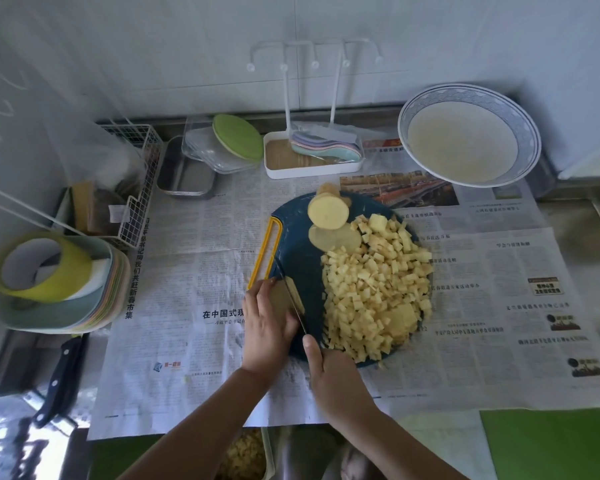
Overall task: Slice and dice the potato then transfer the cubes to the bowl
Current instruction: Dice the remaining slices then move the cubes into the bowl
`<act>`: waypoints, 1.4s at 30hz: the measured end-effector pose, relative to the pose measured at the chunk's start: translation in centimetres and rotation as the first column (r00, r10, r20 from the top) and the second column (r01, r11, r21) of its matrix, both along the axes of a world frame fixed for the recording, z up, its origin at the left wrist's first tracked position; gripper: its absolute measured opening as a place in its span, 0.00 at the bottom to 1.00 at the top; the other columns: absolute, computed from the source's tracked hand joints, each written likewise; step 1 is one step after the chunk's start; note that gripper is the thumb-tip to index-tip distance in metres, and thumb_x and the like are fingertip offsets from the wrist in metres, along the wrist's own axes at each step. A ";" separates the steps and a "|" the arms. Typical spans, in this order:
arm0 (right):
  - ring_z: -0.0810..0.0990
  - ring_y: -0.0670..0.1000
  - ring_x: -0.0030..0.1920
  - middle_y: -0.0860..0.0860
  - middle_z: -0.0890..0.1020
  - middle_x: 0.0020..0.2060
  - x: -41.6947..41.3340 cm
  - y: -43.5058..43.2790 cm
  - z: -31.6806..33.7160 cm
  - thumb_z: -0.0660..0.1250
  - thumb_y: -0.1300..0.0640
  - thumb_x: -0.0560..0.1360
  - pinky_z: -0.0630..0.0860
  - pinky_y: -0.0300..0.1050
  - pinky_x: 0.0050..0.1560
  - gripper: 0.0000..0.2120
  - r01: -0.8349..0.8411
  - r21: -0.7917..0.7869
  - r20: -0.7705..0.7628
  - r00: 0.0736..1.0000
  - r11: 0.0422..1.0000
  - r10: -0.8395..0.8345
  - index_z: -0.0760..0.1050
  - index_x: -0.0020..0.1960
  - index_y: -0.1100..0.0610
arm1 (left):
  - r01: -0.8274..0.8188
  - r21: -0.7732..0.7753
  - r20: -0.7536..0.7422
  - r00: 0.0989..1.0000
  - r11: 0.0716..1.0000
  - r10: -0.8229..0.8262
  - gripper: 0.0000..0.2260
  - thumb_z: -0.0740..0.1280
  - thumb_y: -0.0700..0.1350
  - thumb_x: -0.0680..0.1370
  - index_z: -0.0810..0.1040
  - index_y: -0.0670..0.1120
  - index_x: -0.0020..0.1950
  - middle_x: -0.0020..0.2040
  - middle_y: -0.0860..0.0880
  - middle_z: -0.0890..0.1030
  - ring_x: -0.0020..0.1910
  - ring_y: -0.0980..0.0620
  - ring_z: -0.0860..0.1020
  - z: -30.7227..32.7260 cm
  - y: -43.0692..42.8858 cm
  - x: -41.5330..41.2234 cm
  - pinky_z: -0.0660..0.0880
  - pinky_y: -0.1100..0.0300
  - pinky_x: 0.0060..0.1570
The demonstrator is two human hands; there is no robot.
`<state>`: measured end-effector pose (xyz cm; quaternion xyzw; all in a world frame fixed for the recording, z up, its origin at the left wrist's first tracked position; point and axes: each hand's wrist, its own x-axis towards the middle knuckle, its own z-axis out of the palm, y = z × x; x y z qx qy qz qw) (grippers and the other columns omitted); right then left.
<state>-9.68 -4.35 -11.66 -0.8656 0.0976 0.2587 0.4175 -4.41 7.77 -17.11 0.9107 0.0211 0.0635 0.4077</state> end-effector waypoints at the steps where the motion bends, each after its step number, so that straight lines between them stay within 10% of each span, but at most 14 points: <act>1: 0.65 0.46 0.23 0.48 0.66 0.22 0.1 0.2 -0.3 0.47 0.39 0.80 0.61 0.39 0.27 0.28 0.018 0.009 0.001 1.000 1.000 -0.018 0.61 0.28 0.55 | -0.001 -0.004 0.004 1.000 1.000 0.002 0.25 0.58 0.49 0.74 0.66 0.37 0.68 0.63 0.42 0.67 0.62 0.53 0.64 0.0 0.0 0.0 0.64 0.53 0.62; 9: 0.60 0.49 0.20 0.51 0.61 0.21 -0.2 -1.3 -0.4 0.51 0.36 0.78 0.58 0.43 0.24 0.29 0.314 0.428 -0.240 0.943 0.847 -0.228 0.65 0.33 0.61 | -0.031 -0.099 0.031 0.999 0.995 0.034 0.20 0.52 0.47 0.79 0.67 0.41 0.69 0.63 0.54 0.63 0.63 0.52 0.67 0.2 0.0 -0.2 0.66 0.57 0.64; 18: 0.63 0.47 0.23 0.46 0.65 0.19 -2.0 -1.4 0.6 0.46 0.38 0.75 0.60 0.38 0.29 0.24 0.031 0.152 0.121 0.991 0.988 -0.050 0.57 0.28 0.53 | -0.042 -0.097 -0.001 0.999 0.994 0.042 0.22 0.52 0.48 0.78 0.67 0.37 0.68 0.64 0.43 0.67 0.62 0.46 0.68 0.5 -0.2 -0.3 0.65 0.54 0.64; 42: 0.65 0.45 0.25 0.47 0.67 0.24 -0.7 0.4 -0.4 0.45 0.40 0.80 0.64 0.37 0.28 0.27 -0.018 -0.042 0.007 1.000 0.999 0.018 0.62 0.29 0.54 | -0.047 -0.067 -0.039 0.998 0.997 0.044 0.26 0.56 0.52 0.76 0.66 0.36 0.68 0.64 0.40 0.67 0.63 0.42 0.69 0.5 -0.3 -0.3 0.65 0.55 0.62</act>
